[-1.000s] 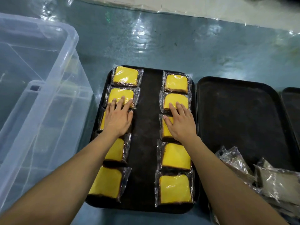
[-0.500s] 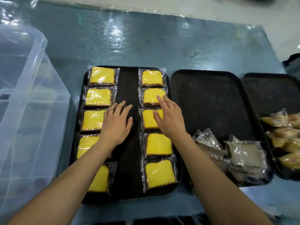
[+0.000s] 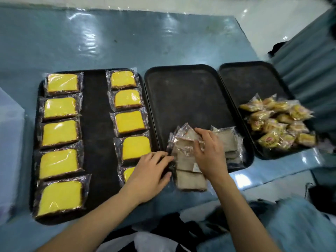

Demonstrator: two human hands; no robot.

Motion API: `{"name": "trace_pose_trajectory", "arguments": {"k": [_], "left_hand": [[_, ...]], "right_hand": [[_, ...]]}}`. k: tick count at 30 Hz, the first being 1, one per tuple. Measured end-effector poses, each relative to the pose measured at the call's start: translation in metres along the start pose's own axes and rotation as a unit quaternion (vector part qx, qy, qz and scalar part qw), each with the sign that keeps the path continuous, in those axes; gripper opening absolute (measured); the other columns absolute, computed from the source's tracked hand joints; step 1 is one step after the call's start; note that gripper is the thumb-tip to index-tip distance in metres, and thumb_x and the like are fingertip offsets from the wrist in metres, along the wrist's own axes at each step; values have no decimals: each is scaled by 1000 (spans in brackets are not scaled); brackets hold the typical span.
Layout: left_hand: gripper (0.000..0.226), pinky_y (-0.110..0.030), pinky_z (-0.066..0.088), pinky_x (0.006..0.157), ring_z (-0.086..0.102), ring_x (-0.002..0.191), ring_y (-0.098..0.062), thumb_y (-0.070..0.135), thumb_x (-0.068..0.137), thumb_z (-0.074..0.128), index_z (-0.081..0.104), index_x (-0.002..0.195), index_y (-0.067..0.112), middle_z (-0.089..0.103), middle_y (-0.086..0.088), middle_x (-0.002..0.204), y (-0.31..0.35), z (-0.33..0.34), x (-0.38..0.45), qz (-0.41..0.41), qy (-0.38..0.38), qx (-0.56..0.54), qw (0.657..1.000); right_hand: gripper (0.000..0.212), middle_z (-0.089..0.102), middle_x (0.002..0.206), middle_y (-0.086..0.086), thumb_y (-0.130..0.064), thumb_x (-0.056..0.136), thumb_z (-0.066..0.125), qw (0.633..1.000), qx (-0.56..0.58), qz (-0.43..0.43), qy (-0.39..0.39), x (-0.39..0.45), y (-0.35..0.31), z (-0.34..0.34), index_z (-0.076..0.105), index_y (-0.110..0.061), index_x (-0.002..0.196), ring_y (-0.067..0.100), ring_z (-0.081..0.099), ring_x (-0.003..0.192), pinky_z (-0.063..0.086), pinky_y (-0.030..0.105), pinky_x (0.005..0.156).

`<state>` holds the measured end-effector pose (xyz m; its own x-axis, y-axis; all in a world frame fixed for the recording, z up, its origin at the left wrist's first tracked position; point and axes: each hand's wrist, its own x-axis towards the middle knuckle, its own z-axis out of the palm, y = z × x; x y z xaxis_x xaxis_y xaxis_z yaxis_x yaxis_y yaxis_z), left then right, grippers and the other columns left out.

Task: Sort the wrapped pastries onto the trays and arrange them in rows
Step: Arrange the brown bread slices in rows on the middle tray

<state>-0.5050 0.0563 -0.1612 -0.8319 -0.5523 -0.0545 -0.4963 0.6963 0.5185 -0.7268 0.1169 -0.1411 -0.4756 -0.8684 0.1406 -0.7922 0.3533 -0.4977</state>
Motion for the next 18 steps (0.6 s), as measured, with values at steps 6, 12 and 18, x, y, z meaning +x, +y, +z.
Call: {"name": "trace_pose_trajectory", "arguments": {"k": [6,12,18], "left_hand": [[71,-39,45,102,48,124,-20,62,72,61,48,135,34,55,6,133,43,44,-6,35,-125,89,988],[31,-29,47,86,66,100,-15,30,84,53,65,112,34,68,13,112,65,70,-6,-68,32,42,996],[16,-22,49,78,63,82,-1,16,93,71,71,105,26,69,13,85,100,37,4,-254,148,-334,895]], "right_hand": [[31,61,113,-3,-25,96,58,998,26,-45,-31,-21,57,-21,62,-20,126,22,55,104,48,47,94],[34,61,110,-6,-28,94,57,990,56,-90,-95,-26,81,-33,64,-24,127,17,51,104,45,41,99],[21,70,106,-22,-42,102,53,933,278,30,-225,-9,91,-55,70,-38,112,-1,63,103,53,26,91]]}}
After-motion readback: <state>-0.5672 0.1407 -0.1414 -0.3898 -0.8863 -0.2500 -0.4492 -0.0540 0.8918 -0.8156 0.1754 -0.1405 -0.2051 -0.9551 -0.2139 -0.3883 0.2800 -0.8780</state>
